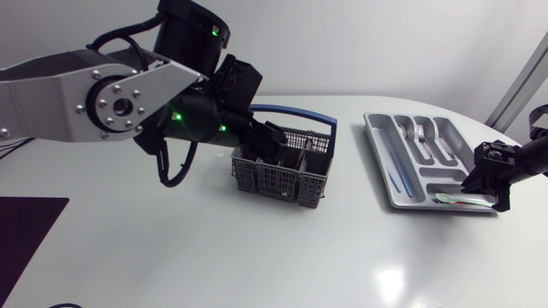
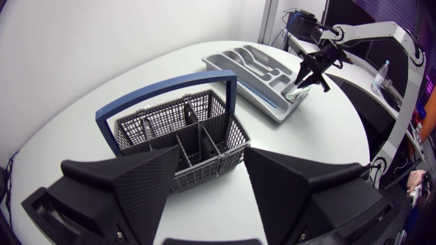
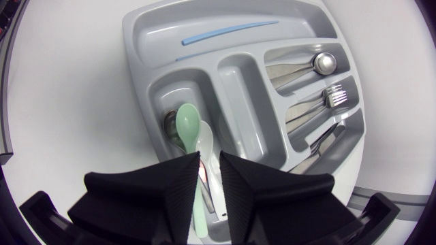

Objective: Unload the cutlery basket into the drawer organizer.

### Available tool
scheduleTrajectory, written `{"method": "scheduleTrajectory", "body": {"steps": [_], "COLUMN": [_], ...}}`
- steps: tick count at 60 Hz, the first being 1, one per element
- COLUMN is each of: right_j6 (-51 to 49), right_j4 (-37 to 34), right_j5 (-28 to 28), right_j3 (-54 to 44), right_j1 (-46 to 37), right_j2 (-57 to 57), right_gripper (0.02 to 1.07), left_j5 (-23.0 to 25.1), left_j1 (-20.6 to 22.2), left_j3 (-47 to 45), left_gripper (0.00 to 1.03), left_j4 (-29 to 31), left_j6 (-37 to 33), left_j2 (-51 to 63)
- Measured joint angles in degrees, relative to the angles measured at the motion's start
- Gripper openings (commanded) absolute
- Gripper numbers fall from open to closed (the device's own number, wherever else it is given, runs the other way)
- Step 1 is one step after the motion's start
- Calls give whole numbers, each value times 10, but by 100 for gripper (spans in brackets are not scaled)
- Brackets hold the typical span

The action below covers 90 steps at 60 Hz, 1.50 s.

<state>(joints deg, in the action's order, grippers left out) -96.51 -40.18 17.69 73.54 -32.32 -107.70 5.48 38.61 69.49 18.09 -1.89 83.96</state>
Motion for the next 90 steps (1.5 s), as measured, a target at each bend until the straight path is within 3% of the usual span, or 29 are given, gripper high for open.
{"method": "scheduleTrajectory", "body": {"steps": [5,9,27,41,62,70,90], "right_j6": [0,3,27,26,19,15,13], "right_j4": [0,7,27,21,-53,-56,-26], "right_j5": [0,-4,-75,-81,-70,-70,-71], "right_j3": [0,0,54,69,93,88,77], "right_j1": [0,0,-11,-42,-61,-65,-72], "right_j2": [0,0,-54,-69,-70,-66,-63], "right_gripper": [47,53,53,53,53,46,46], "left_j5": [0,0,0,0,-3,-3,-3], "left_j1": [0,0,1,2,10,10,10], "left_j3": [-5,-8,-25,-27,-27,-27,-33], "left_gripper": [67,67,67,67,67,67,67], "left_j4": [0,-4,-15,-17,-17,-17,-22], "left_j6": [-5,-10,-12,-12,-12,-12,-12], "left_j2": [0,0,0,0,0,0,0]}}
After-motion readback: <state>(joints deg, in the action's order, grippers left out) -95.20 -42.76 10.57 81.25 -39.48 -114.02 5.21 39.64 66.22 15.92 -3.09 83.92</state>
